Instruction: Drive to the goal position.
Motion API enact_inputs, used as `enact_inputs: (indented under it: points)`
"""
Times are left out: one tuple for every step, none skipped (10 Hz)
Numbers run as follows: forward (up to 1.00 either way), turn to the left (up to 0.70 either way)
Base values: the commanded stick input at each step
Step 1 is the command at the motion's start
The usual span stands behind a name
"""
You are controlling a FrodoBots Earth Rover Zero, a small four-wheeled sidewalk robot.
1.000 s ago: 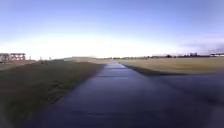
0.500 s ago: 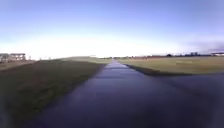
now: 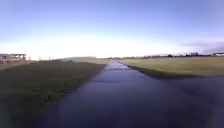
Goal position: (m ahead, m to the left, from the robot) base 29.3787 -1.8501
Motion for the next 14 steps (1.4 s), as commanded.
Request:
enact_inputs:
  points:
    - [0.98,0.00]
    - [0.98,0.00]
    - [0.98,0.00]
    - [0.97,0.00]
    - [0.97,0.00]
    - [0.98,0.00]
    - [0.98,0.00]
    - [0.97,0.00]
    - [0.97,0.00]
    - [0.98,0.00]
    - [0.98,0.00]
    - [0.98,0.00]
    - [0.97,0.00]
    - [0.97,0.00]
